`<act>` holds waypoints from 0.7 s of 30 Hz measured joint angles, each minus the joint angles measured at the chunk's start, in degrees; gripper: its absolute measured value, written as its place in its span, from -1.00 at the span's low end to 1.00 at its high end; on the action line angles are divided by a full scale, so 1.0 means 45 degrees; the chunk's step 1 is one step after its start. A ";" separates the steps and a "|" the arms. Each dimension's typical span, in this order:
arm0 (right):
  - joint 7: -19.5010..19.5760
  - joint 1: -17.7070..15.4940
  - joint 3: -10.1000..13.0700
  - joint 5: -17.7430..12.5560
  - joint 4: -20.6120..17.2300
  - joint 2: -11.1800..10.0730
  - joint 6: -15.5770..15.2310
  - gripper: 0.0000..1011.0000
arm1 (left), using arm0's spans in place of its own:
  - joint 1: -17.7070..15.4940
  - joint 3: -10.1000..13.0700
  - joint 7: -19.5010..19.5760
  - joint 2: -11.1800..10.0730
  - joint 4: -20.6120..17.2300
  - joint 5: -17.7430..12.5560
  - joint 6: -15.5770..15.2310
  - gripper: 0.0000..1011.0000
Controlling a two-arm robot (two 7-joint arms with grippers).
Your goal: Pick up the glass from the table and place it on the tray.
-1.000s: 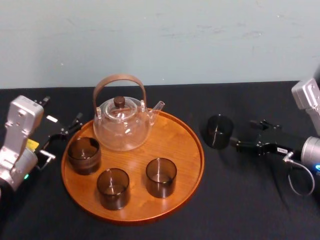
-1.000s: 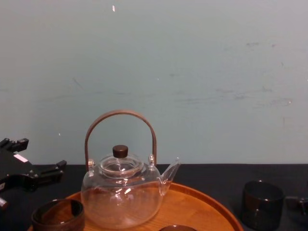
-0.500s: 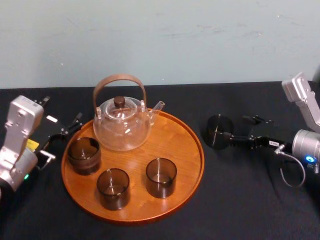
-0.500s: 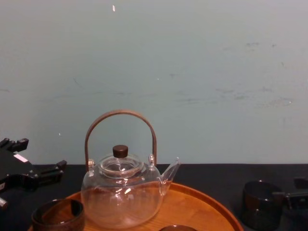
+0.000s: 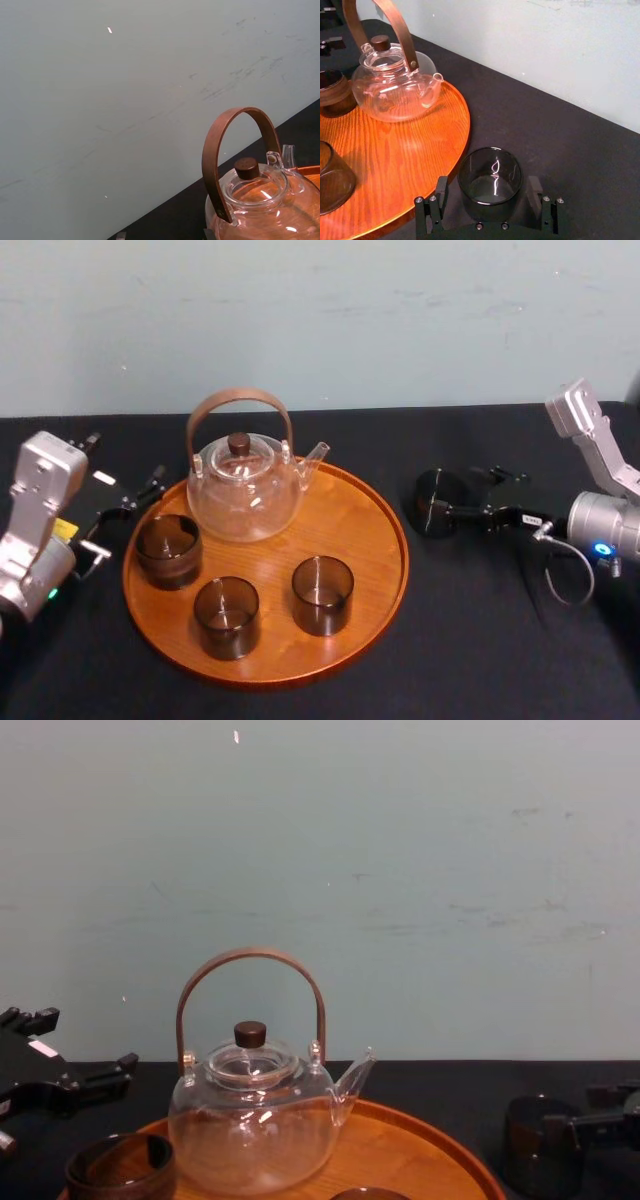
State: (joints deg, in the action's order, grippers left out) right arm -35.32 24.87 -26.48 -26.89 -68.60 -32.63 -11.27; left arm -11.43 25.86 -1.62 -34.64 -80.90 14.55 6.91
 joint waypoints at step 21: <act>-0.0108 0.0520 -0.0262 0.0280 0.0681 0.0420 0.0110 0.98 | 0.0000 -0.0001 0.0000 0.0000 0.0001 0.0000 0.0000 0.98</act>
State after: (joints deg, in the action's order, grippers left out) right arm -35.80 27.20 -27.66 -25.63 -65.54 -30.74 -10.77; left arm -11.43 25.86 -1.62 -34.65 -80.90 14.55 6.91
